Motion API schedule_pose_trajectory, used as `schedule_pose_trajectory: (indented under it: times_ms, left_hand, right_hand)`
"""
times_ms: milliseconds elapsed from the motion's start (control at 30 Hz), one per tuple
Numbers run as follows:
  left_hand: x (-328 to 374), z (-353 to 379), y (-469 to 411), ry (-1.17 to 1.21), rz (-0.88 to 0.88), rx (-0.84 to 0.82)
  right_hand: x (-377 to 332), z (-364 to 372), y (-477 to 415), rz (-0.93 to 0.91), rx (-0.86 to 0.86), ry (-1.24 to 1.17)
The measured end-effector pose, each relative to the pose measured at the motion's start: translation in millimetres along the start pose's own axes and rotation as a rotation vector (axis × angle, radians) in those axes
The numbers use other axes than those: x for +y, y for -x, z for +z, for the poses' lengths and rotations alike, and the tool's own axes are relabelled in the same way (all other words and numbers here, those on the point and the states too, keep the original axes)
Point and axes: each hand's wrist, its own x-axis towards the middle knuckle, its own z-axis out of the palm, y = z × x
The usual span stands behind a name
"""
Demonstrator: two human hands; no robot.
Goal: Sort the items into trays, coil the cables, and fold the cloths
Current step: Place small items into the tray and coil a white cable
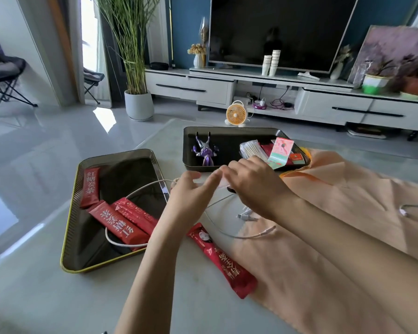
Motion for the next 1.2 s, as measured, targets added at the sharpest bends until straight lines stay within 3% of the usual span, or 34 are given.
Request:
schedule_pose_trajectory:
  times_ms: [100,233,400,533,667,800,933,1067,1200]
  left_hand:
    - [-0.1,2.5,2.9,0.185,-0.067,-0.123]
    - [-4.6,-4.1,2.7,0.283,-0.079,-0.055]
    - [-8.2,-6.1,-6.0,0.369,-0.081,0.137]
    - [-8.7,5.3,-11.6,0.449,-0.097,0.140]
    - [-8.0,17.8,-12.3,0.344,-0.037,0.059]
    - [-13.5,26.5,-17.3,0.242,-0.055,-0.011]
    - [-16.5,39.5,-19.8,0.199,-0.023,-0.026]
    - [-18.6,42.5,-21.5,0.138,0.025,-0.004]
    - [-18.5,38.1,-25.1,0.166,0.061,0.016]
  right_hand:
    - [-5.0,-8.7,3.8,-0.019,-0.116,0.028]
    - [2.4,-9.6,20.3,0.069,-0.343,-0.282]
    - [26.3,-19.9,45.7,0.189,-0.360,-0.491]
    - [40.9,-21.7,60.0,0.279,-0.334,-0.724]
    - [56.2,-7.6,62.3,0.481,-0.224,-0.902]
    - [88.3,28.7,45.4,0.836,-0.025,-0.733]
    - [129.0,70.5,15.9,1.194,-0.059,-0.399]
    - [146.5,110.6,-4.3,1.310,-0.164,-0.288]
    - [156.1,135.5,-9.6,1.229,-0.308,-0.132]
